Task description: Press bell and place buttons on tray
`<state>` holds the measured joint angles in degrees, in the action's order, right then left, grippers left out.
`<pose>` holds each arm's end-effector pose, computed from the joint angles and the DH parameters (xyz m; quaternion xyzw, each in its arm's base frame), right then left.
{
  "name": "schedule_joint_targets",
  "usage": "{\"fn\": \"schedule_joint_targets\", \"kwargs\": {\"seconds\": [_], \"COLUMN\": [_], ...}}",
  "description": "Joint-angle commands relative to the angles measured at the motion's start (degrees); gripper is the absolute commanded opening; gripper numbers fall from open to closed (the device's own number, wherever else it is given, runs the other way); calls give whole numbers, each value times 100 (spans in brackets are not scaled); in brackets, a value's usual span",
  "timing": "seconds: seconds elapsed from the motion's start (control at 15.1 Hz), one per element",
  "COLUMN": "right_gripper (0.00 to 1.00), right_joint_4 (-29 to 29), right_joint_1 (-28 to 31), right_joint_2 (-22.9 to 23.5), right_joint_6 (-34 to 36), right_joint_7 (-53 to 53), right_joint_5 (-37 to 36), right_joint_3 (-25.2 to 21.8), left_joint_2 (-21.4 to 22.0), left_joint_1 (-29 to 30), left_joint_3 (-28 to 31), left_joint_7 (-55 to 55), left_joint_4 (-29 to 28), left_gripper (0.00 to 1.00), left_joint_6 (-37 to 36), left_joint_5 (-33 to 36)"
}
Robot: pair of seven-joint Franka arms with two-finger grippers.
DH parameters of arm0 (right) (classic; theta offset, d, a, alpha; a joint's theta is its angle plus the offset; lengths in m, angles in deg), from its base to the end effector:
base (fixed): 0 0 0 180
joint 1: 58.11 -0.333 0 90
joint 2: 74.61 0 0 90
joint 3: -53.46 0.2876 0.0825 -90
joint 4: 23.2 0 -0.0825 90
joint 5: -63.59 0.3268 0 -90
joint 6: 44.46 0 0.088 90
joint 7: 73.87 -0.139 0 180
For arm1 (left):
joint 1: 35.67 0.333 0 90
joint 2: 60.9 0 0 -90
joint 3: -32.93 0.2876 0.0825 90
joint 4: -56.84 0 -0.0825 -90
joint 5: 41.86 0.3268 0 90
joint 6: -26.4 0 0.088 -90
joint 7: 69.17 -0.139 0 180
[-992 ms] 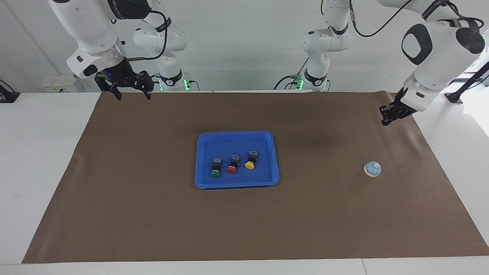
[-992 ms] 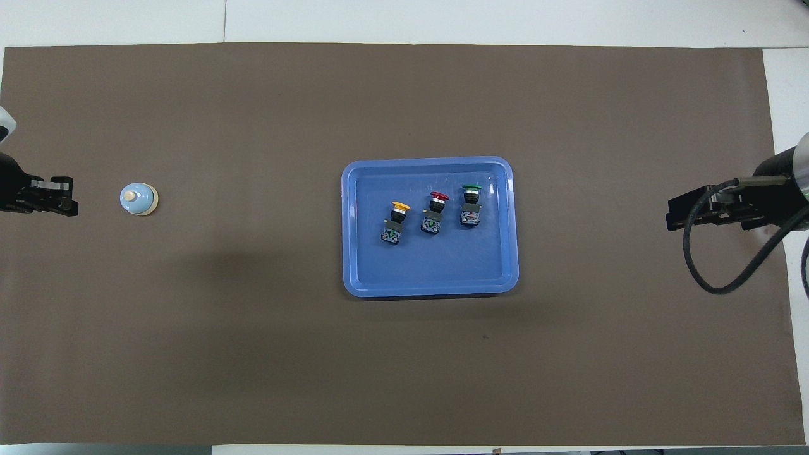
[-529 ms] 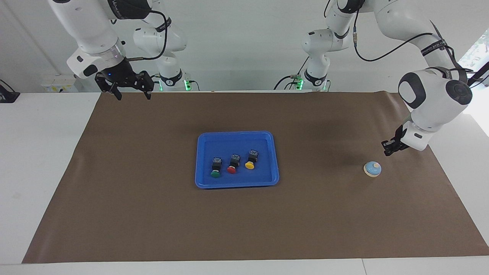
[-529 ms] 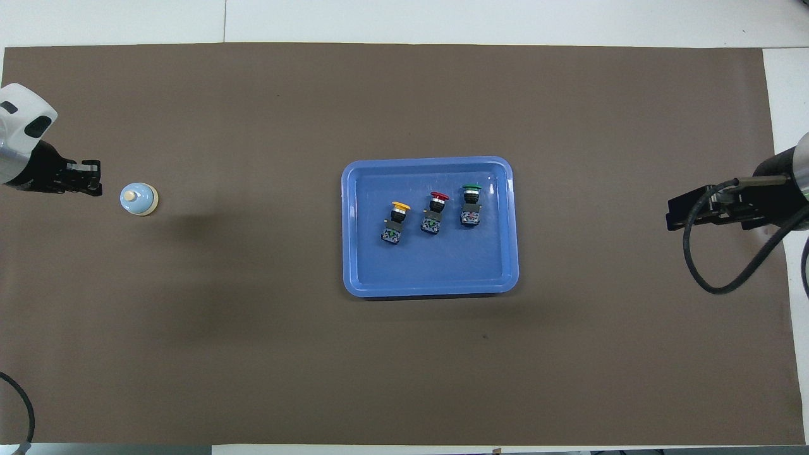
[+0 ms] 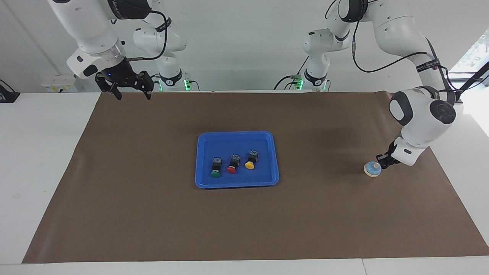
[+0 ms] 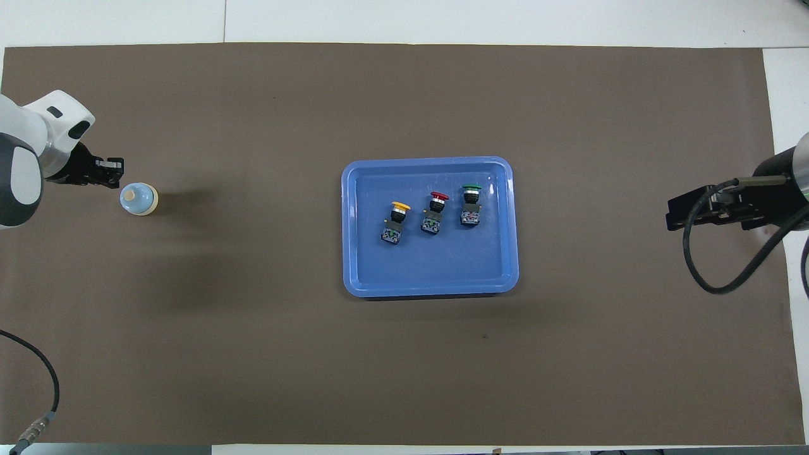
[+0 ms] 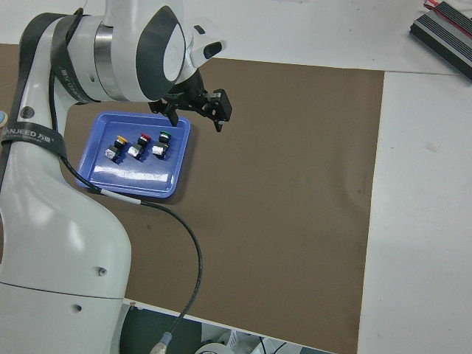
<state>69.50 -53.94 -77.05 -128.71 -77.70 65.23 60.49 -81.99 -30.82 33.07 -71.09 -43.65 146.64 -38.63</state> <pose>0.4695 0.0288 0.5573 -0.9985 0.0080 0.0532 0.0086 0.5843 0.0552 0.3299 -0.9996 -0.0122 0.0132 0.0239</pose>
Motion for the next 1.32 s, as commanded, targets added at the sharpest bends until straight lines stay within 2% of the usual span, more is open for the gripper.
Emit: {"fn": "schedule_joint_targets", "kwargs": {"seconds": [0.0, 0.26, 0.33, 0.46, 0.53, 0.6, 0.66, 0.93, 1.12, 1.26], "right_gripper": [100, 100, 100, 100, 100, 100, 100, 100, 100, 100], "right_joint_4": [126, 135, 135, 135, 135, 135, 126, 135, 135, 135], "right_joint_1": [101, 101, 101, 101, 101, 101, 101, 101, 101, 101], "right_joint_2": [-117, -117, -117, -117, -117, -117, -117, -117, -117, -117], "right_joint_6": [-56, -65, -57, -56, -56, -56, -56, -56, -56, -56], "right_joint_7": [-66, -66, -66, -66, -66, -66, -66, -66, -66, -66], "right_joint_5": [-76, -76, -76, -76, -76, -76, -76, -76, -76, -76], "right_joint_3": [97, 97, 97, 97, 97, 97, 97, 97, 97, 97], "left_joint_2": [25, -10, -36, -45, -45, 16, 112, 780, 799, 930], "left_joint_1": [-19, -10, -1, -19, -28, -54, -106, -247, -300, -265], "left_joint_3": [22, 22, 22, 22, 13, -22, -22, -22, -22, 21], "left_joint_7": [25, 16, 16, 25, 25, 25, 25, 113, 104, 121], "left_joint_4": [-312, -954, -998, -719, -413, -149, 28, 187, 714, 803], "left_gripper": [0, 0, 0, 0, 22, 58, 100, 100, 100, 100], "left_joint_6": [367, 1211, 1273, 872, 461, 30, -296, -1105, -1941, -2074], "left_joint_5": [125, 125, 125, 125, 125, 125, 125, 3, -68, -523]}}
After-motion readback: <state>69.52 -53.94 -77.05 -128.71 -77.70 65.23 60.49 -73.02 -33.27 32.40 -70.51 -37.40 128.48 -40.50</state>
